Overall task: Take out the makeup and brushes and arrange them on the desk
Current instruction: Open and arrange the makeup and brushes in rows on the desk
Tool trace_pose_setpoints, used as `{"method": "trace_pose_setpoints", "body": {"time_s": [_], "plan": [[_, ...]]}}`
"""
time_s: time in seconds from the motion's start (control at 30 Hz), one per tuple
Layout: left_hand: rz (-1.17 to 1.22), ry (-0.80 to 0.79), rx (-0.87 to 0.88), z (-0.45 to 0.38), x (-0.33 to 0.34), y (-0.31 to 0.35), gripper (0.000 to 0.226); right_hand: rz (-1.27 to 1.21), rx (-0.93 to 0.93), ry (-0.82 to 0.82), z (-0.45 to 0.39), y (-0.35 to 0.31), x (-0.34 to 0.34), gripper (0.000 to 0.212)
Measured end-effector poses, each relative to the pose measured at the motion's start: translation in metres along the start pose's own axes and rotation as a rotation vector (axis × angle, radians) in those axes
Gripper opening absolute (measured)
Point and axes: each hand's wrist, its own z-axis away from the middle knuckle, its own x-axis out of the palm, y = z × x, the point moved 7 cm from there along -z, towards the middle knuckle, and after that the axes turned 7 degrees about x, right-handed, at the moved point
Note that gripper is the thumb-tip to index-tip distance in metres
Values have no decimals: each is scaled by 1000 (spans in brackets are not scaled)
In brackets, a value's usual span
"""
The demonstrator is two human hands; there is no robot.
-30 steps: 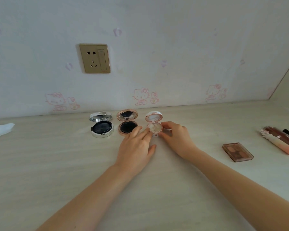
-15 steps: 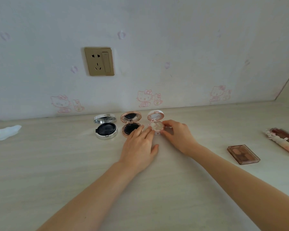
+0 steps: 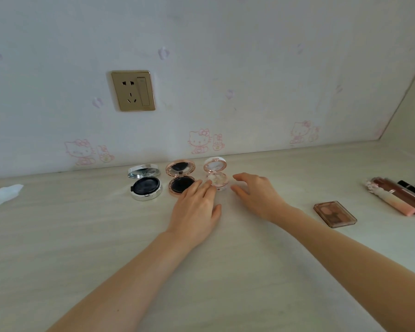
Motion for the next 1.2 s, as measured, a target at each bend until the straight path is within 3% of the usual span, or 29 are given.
{"method": "trace_pose_setpoints", "body": {"time_s": [0.3, 0.63, 0.83, 1.1, 1.2], "plan": [[201, 42, 18, -8, -9, 62, 42, 205, -10, -2, 48, 38, -59, 37], [316, -17, 113, -34, 18, 155, 39, 272, 231, 82, 102, 120, -125, 39], [304, -68, 148, -50, 31, 193, 44, 302, 340, 101, 114, 145, -130, 47], [346, -122, 34, -59, 44, 196, 56, 259, 382, 47, 109, 154, -112, 33], [408, -154, 13, -63, 46, 197, 45, 216, 392, 78, 108, 152, -110, 27]]}}
